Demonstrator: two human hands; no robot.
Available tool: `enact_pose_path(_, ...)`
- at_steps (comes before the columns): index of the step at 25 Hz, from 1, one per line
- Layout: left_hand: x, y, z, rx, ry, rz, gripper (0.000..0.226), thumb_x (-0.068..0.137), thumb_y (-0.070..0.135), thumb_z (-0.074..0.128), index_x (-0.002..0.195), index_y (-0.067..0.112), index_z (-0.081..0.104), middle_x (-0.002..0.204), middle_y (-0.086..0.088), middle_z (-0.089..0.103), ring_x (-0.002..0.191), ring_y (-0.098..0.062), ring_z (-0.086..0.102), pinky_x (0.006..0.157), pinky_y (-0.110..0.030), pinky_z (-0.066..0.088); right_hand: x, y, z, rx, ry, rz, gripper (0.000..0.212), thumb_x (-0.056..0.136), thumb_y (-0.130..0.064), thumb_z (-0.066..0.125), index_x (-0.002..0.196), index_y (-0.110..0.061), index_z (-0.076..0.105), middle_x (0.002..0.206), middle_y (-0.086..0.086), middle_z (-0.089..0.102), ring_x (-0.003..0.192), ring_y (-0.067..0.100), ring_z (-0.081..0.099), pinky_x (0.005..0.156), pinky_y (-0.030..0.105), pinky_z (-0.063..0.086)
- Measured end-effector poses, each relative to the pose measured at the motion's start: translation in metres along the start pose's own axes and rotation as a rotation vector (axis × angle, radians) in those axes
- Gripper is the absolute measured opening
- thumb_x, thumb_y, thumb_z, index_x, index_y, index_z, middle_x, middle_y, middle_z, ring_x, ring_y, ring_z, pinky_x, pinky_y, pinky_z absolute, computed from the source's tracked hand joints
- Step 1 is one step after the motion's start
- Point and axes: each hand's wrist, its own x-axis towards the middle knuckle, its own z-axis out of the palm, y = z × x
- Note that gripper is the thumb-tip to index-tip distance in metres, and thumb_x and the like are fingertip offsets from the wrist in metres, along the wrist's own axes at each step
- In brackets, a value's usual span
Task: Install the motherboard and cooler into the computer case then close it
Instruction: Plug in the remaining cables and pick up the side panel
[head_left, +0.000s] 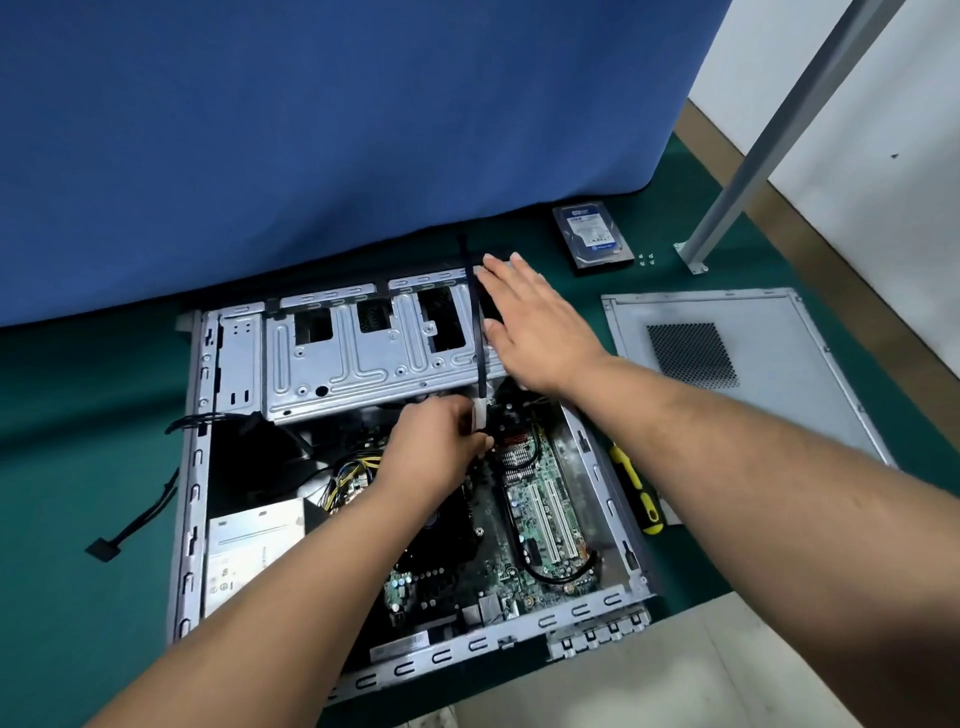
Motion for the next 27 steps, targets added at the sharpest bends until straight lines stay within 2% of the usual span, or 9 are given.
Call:
enact_pose_path(2, 0.008, 0.005, 0.007, 0.077, -0.009, 0.003, 0.037, 0.086, 0.032, 0.079, 0.068, 0.017, 0.051, 0.071, 0.001, 0.060, 0.080, -0.030, 0.060, 0.063, -0.035, 0.039, 0.000, -0.001, -0.001, 0.010, 0.001, -0.004, 0.062, 0.108, -0.032, 0.038, 0.163, -0.017, 0.015, 0.172, -0.005, 0.005, 0.158, 0.017, -0.003, 0.129, 0.039, 0.005)
enact_pose_path(4, 0.016, 0.010, 0.017, 0.120, -0.023, -0.026, 0.038, 0.087, 0.029, 0.077, 0.068, 0.018, 0.046, 0.079, -0.005, 0.064, 0.086, -0.035, 0.062, 0.066, -0.034, 0.038, -0.001, 0.000, 0.001, 0.020, 0.008, -0.009, 0.062, 0.107, -0.032, 0.039, 0.163, -0.017, 0.016, 0.172, -0.005, 0.006, 0.158, 0.016, -0.002, 0.128, 0.039, 0.005)
enact_pose_path(7, 0.024, 0.013, 0.031, 0.160, -0.015, -0.052, 0.014, 0.089, 0.023, 0.074, 0.087, 0.013, 0.064, 0.097, -0.015, 0.070, 0.098, -0.041, 0.064, 0.074, -0.038, 0.047, 0.001, 0.003, 0.003, 0.041, 0.019, -0.018, 0.062, 0.107, -0.032, 0.040, 0.163, -0.017, 0.018, 0.172, -0.005, 0.007, 0.158, 0.017, -0.002, 0.128, 0.040, 0.005)
enact_pose_path(10, 0.028, 0.012, 0.040, 0.175, -0.023, -0.045, 0.019, 0.087, 0.021, 0.076, 0.101, 0.010, 0.072, 0.100, -0.016, 0.070, 0.099, -0.041, 0.065, 0.075, -0.038, 0.050, 0.003, 0.004, 0.005, 0.063, 0.029, -0.018, 0.062, 0.106, -0.029, 0.041, 0.163, -0.017, 0.020, 0.171, -0.005, 0.009, 0.158, 0.017, 0.000, 0.128, 0.041, 0.005)
enact_pose_path(15, 0.032, 0.009, 0.055, 0.211, -0.029, -0.013, 0.026, 0.086, 0.025, 0.074, 0.110, 0.014, 0.072, 0.106, -0.015, 0.070, 0.102, -0.041, 0.065, 0.082, -0.042, 0.056, 0.005, 0.006, 0.007, 0.097, 0.041, -0.017, 0.060, 0.105, -0.026, 0.042, 0.161, -0.018, 0.024, 0.171, -0.007, 0.011, 0.158, 0.016, 0.001, 0.128, 0.042, 0.007)
enact_pose_path(18, 0.033, 0.010, 0.062, 0.253, 0.005, -0.015, 0.024, 0.087, 0.024, 0.070, 0.109, 0.012, 0.069, 0.104, -0.016, 0.068, 0.099, -0.044, 0.064, 0.072, -0.037, 0.048, 0.004, 0.006, 0.007, 0.112, 0.044, -0.016, 0.059, 0.106, -0.027, 0.042, 0.162, -0.019, 0.024, 0.171, -0.008, 0.011, 0.158, 0.016, 0.001, 0.128, 0.041, 0.006)
enact_pose_path(20, 0.035, 0.011, 0.064, 0.286, 0.009, 0.001, 0.021, 0.089, 0.023, 0.068, 0.107, 0.012, 0.068, 0.103, -0.017, 0.067, 0.099, -0.045, 0.064, 0.071, -0.038, 0.047, 0.003, 0.006, 0.006, 0.119, 0.044, -0.017, 0.060, 0.106, -0.028, 0.042, 0.162, -0.020, 0.023, 0.171, -0.008, 0.011, 0.158, 0.015, 0.000, 0.128, 0.041, 0.005)
enact_pose_path(27, 0.041, 0.005, 0.062, 0.306, -0.024, 0.033, 0.022, 0.089, 0.026, 0.068, 0.107, 0.014, 0.070, 0.103, -0.014, 0.070, 0.099, -0.043, 0.065, 0.079, -0.042, 0.056, 0.004, 0.005, 0.006, 0.126, 0.043, -0.009, 0.060, 0.105, -0.028, 0.043, 0.161, -0.020, 0.025, 0.171, -0.009, 0.011, 0.158, 0.014, 0.000, 0.128, 0.042, 0.006)
